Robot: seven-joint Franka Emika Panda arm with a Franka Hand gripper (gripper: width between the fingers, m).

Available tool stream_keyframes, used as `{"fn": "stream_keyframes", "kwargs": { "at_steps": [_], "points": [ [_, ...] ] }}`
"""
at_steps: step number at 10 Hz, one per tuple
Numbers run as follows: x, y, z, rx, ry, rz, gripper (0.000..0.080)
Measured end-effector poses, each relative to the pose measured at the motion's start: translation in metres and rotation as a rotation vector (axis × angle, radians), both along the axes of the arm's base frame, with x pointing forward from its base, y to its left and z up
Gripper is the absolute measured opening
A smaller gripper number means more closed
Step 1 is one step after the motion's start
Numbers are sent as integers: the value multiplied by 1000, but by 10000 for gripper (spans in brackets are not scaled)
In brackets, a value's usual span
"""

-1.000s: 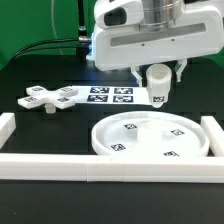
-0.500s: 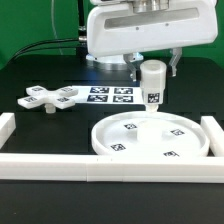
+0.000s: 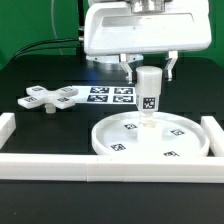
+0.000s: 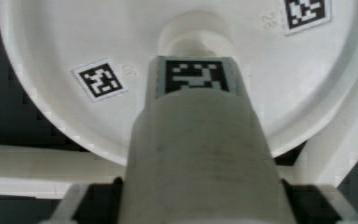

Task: Assemble round table

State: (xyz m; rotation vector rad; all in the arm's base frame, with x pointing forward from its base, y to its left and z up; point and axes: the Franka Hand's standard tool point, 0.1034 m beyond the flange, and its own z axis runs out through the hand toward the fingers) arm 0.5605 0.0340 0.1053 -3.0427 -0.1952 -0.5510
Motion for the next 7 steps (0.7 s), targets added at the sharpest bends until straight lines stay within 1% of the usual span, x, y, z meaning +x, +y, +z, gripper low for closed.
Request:
{"fn": "stream_keyframes", "kwargs": {
  "at_steps": [3,5,7],
  "points": [
    [1,0,-3,-1,-10,-2,409],
    [5,4,-3,1,-15,3,409],
    [6,7,-9,3,-9,7,409]
  ]
}}
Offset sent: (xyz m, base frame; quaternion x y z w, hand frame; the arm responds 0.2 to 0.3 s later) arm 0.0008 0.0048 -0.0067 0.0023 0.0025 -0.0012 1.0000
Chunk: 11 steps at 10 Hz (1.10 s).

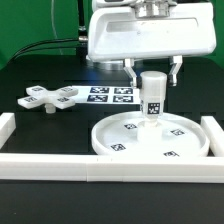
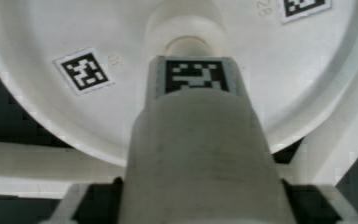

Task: Assemble round table

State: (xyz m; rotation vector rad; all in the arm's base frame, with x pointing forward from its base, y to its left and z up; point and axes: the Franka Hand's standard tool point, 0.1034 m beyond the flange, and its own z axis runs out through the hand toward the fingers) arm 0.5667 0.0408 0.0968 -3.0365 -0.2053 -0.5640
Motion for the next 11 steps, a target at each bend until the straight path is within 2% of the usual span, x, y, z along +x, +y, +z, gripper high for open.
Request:
{"fn": "stream_keyframes", "kwargs": {
  "at_steps": [3,8,9,10,11],
  "points": [
    [-2,-2,-7,-3,-2,-4,409],
    [1,-2,-7,-6,-34,-6,409],
    [1,-2,-7,-6,-34,-6,575],
    [1,-2,-7,-7,-34,-7,575],
    [2,-4,-3,-7,-35,-9,639]
  ]
}}
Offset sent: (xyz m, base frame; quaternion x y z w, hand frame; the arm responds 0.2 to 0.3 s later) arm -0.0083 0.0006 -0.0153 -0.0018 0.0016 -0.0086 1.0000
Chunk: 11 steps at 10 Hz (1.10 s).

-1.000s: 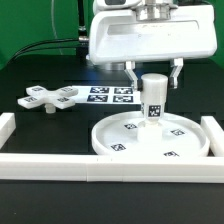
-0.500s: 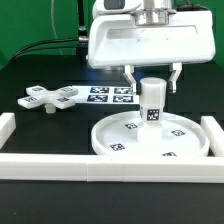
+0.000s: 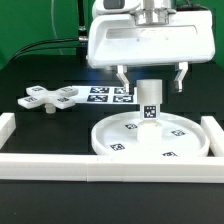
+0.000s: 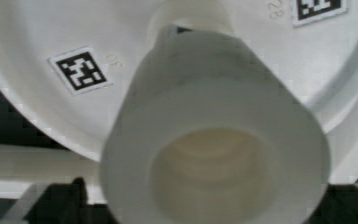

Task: Assemble round table

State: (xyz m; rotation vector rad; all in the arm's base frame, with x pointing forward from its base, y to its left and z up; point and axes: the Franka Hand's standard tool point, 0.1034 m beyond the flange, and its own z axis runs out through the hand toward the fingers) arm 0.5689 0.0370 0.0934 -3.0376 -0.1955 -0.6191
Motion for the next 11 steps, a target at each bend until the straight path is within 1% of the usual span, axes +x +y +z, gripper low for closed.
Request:
{"fn": "stream_keyframes", "kwargs": {
  "at_steps": [2,4,5,8,9,10,11],
  "points": [
    [2,-5,10,1,5,-4,648],
    [3,-8,26,5,23,-5,649],
    [4,-10,30,5,22,-8,649],
    [1,-7,24,11,59,-3,649],
    [0,-9,19,6,50,-3,649],
    [-6,-8,13,14,102,-3,649],
    [-11,-3,11,32,195,8,649]
  ]
}}
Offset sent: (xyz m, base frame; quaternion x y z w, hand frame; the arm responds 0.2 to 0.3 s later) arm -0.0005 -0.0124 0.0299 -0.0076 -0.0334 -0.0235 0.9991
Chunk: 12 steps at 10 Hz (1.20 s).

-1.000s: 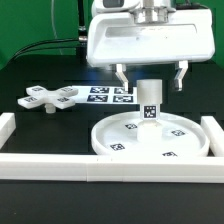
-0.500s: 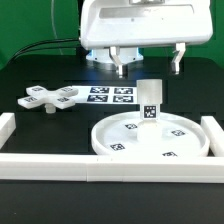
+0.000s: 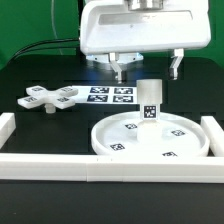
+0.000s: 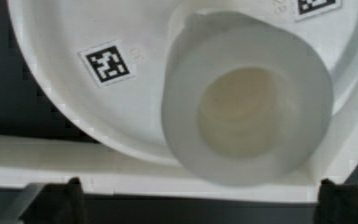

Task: Assemble round table

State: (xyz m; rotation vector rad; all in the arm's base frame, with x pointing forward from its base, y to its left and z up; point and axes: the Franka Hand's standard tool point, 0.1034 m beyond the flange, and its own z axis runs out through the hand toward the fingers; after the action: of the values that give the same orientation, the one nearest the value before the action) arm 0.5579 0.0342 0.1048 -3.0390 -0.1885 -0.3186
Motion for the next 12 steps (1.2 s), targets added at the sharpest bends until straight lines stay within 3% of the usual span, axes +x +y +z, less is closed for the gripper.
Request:
{"fn": "stream_keyframes", "kwargs": {
  "at_steps": [3,12],
  "points": [
    [-7,8,-5,31,171,20,649],
    [-4,-2,-13,11,112,55,640]
  ]
}}
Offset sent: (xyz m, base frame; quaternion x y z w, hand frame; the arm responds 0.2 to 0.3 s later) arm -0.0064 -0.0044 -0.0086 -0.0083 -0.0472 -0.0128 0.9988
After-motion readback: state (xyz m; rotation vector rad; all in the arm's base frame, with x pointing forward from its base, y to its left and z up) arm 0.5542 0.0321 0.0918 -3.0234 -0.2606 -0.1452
